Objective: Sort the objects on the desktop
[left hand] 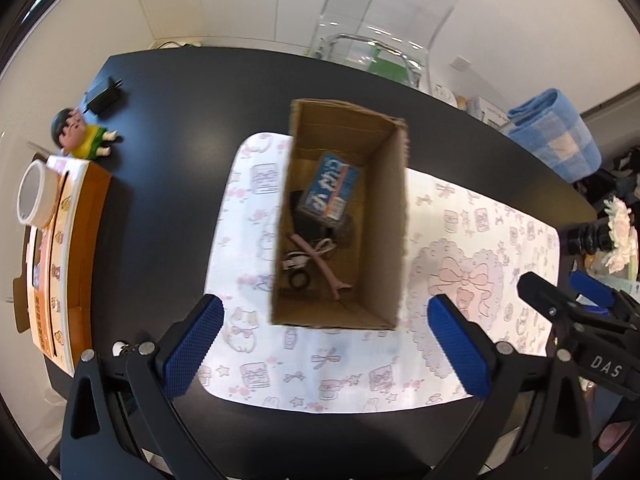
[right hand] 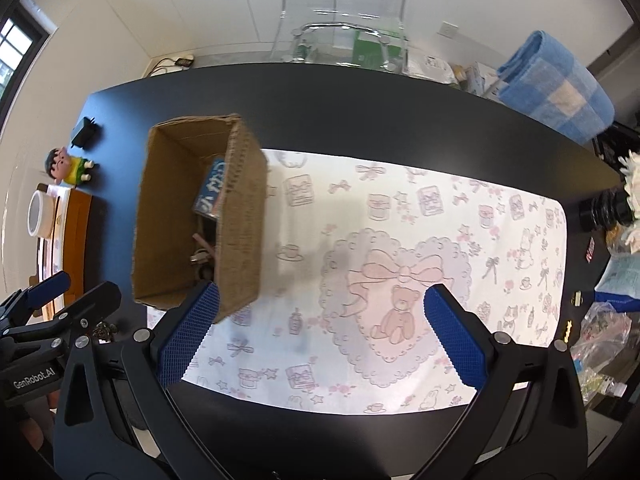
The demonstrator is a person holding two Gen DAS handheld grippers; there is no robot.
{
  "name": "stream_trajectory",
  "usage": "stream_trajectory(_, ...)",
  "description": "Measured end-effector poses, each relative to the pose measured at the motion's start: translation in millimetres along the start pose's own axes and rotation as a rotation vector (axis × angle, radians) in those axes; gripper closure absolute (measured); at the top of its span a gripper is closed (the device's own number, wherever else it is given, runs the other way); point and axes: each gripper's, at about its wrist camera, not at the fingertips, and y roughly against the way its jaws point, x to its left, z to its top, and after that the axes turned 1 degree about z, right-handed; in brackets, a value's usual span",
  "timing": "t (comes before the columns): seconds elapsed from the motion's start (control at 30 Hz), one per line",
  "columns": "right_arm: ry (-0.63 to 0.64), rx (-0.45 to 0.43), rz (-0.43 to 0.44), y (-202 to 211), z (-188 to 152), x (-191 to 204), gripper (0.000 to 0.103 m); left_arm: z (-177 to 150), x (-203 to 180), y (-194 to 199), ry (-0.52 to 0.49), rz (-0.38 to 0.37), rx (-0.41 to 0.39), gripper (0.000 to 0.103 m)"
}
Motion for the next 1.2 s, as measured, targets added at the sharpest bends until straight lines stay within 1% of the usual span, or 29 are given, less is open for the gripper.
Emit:
stream_trajectory(0.33, -0.096, -0.017, -0.013, 16, -20, -96, 0.0, -20, -96, -16, -0.112, -0.01, 0.025, 0.001)
stream_trajectory(0.6, -0.147, -0.018, -0.017, 21, -36, -163, 0.0, -37, -150, -24, -0.135, -0.008, 0.033, 0.001)
stream_trajectory(0.7, -0.149, -0.022, -0.012, 24, -40, -177, 0.0, -43, -163, -22, -0.136, -0.006, 0.028, 0.001)
stream_trajectory(0.83, -0.139, -0.029, 0.0, 29, -47, -187, 0.0, -53, -170, -14, -0.133, 0.0, 0.016, 0.001)
stream_trajectory(1.2, -0.128, -0.057, 0.026, 54, -78, -186, 0.0, -86, -174, 23, -0.141, 0.032, -0.03, 0.001)
